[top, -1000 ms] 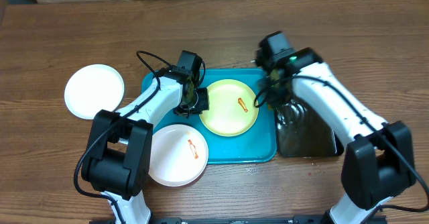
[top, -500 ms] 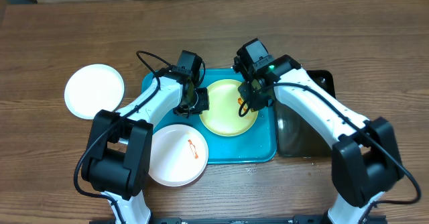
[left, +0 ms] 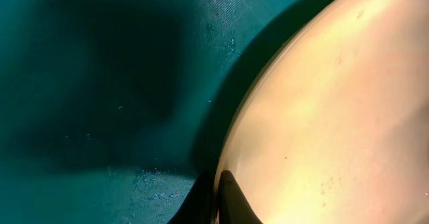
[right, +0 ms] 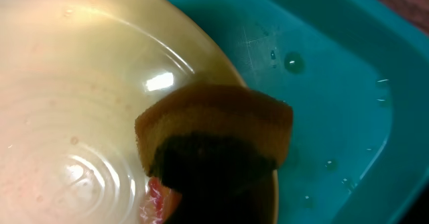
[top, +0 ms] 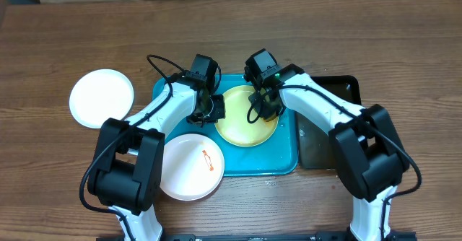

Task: Clean dirty plates on tray and stack at the side
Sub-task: 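Carry the sponge to the yellow plate and scrub it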

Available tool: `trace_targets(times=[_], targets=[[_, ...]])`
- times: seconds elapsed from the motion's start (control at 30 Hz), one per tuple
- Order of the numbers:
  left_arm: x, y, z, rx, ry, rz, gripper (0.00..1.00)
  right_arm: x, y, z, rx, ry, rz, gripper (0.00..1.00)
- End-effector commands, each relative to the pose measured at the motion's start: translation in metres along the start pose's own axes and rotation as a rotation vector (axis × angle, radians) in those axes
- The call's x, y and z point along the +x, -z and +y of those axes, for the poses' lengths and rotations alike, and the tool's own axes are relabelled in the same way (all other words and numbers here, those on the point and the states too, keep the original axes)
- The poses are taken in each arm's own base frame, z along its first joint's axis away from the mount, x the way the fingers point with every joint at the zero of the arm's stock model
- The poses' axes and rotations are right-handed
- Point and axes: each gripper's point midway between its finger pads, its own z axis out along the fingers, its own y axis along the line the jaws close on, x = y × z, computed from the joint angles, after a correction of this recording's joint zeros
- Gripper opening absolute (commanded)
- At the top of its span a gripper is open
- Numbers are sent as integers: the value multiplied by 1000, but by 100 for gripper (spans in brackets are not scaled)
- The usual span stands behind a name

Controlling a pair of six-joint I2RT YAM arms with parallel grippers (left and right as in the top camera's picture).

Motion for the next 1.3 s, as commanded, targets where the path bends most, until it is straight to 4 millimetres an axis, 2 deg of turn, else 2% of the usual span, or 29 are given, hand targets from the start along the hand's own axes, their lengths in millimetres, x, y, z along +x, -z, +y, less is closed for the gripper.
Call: trace_targets(times=[0.0, 0.17, 0.33, 0.93, 1.07, 1.17, 1.27], targets=[[8, -9, 8, -26, 22, 36, 4, 9, -20, -1, 27, -24, 56, 4], [7, -9, 8, -24, 22, 34, 4, 25, -22, 25, -113, -12, 126, 4], [6, -9, 8, -23, 21, 32, 4, 27, -16, 36, -176, -17, 151, 4], [6, -9, 8, -23, 21, 32, 4, 35, -7, 54, -281, -27, 196, 4], [6, -9, 8, -24, 21, 32, 4, 25, 6, 69, -379, -34, 183, 4], [6, -9, 8, -24, 21, 32, 4, 5, 25, 89, -520, -40, 131, 4], [7, -9, 8, -23, 18, 33, 4, -14, 38, 89, -557, -52, 80, 4]])
